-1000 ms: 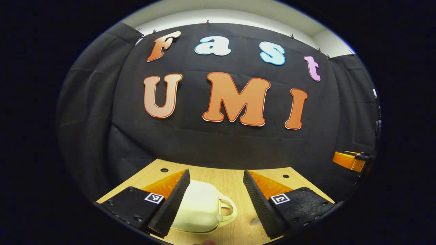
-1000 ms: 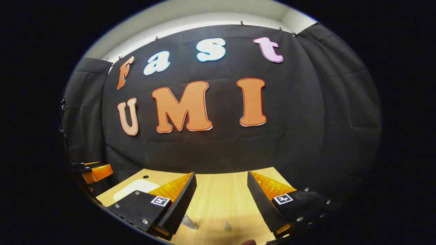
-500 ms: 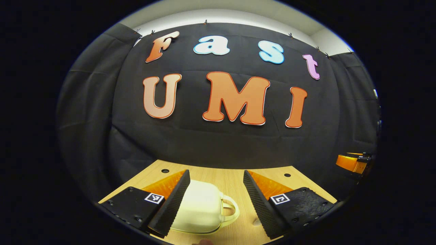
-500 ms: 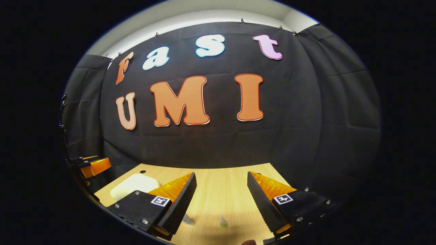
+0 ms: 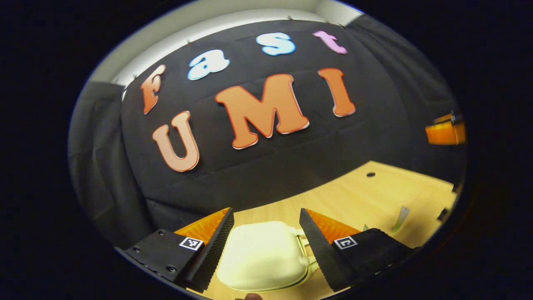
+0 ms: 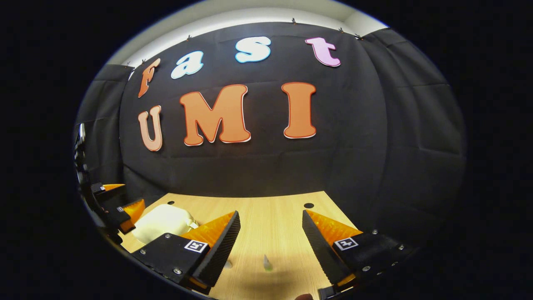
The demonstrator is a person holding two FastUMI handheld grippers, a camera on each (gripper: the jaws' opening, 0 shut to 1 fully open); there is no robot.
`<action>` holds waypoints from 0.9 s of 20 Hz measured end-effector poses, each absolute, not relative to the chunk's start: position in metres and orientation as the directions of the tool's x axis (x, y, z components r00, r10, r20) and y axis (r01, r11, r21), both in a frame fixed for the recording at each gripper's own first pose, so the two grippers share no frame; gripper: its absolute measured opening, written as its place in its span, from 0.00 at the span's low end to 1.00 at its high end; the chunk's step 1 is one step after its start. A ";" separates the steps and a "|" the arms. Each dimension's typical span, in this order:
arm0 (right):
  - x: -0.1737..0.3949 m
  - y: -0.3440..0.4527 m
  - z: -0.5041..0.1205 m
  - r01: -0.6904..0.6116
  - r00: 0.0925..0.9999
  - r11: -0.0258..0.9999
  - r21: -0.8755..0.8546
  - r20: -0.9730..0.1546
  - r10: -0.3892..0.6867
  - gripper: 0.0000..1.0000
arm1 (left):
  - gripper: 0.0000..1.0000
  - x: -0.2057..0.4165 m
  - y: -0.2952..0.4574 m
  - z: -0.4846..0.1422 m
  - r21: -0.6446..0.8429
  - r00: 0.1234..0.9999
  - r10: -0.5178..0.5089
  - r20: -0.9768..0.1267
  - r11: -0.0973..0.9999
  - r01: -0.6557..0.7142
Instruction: First open the suitcase, pack the skin care products into it, and then close the suitcase.
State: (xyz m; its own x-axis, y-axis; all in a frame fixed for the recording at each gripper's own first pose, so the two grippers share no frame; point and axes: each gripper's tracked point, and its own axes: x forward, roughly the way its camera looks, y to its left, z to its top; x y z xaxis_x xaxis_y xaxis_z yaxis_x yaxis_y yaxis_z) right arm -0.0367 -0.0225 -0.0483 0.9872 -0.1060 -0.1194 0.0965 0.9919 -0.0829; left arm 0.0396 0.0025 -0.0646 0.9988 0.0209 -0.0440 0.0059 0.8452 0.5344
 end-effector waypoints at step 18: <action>-0.045 -0.108 -0.101 0.297 0.914 0.954 -0.037 -0.277 -0.295 0.95 | 1.00 0.115 -0.007 -0.262 0.881 0.885 0.171 -0.432 0.291 0.374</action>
